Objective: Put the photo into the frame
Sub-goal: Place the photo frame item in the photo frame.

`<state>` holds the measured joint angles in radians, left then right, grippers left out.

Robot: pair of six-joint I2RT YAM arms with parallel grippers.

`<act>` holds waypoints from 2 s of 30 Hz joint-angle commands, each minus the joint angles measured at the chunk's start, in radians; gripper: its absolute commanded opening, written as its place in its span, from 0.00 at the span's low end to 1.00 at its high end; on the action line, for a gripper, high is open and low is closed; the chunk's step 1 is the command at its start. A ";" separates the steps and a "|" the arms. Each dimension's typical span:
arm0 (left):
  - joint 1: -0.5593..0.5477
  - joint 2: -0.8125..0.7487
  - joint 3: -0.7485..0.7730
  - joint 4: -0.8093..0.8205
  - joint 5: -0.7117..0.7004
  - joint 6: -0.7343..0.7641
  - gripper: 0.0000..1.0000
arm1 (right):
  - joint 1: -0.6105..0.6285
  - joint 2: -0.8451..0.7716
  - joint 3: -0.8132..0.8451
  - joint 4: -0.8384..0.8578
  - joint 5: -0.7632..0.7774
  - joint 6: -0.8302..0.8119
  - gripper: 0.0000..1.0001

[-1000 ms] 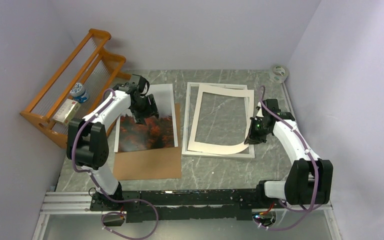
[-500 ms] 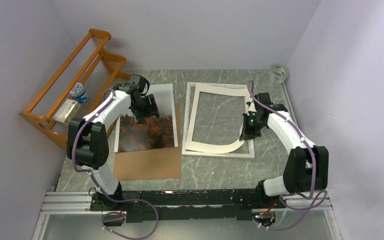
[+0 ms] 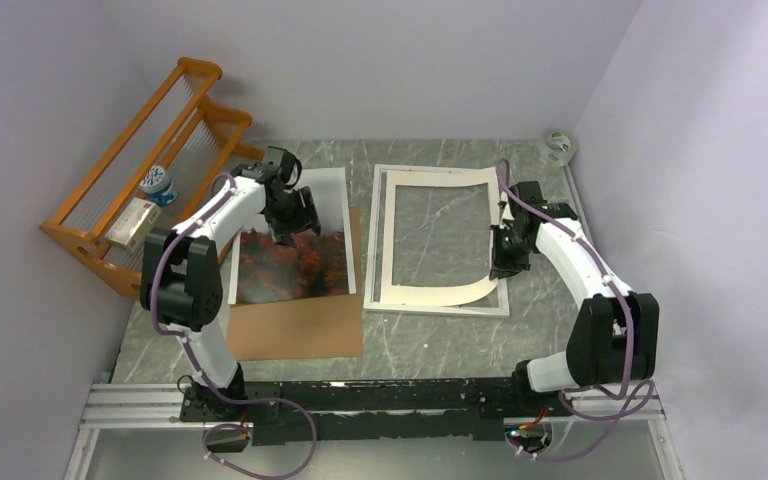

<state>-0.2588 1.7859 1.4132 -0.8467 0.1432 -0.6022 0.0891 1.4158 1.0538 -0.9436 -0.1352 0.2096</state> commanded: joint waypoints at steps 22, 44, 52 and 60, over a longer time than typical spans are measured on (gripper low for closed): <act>-0.005 0.015 0.056 -0.003 0.045 0.046 0.69 | 0.034 -0.023 0.020 0.060 -0.028 0.028 0.00; -0.005 0.034 0.061 0.010 0.059 0.051 0.69 | 0.060 -0.052 0.037 0.017 0.039 -0.044 0.00; -0.005 0.035 0.058 0.010 0.055 0.051 0.69 | 0.062 -0.058 0.050 0.004 0.035 -0.078 0.00; -0.004 0.044 0.057 0.020 0.060 0.045 0.69 | 0.066 -0.059 0.045 0.011 -0.019 -0.106 0.00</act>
<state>-0.2588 1.8133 1.4601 -0.8494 0.1871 -0.5621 0.1471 1.3899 1.0615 -0.9340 -0.1200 0.1402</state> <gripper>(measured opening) 0.690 0.010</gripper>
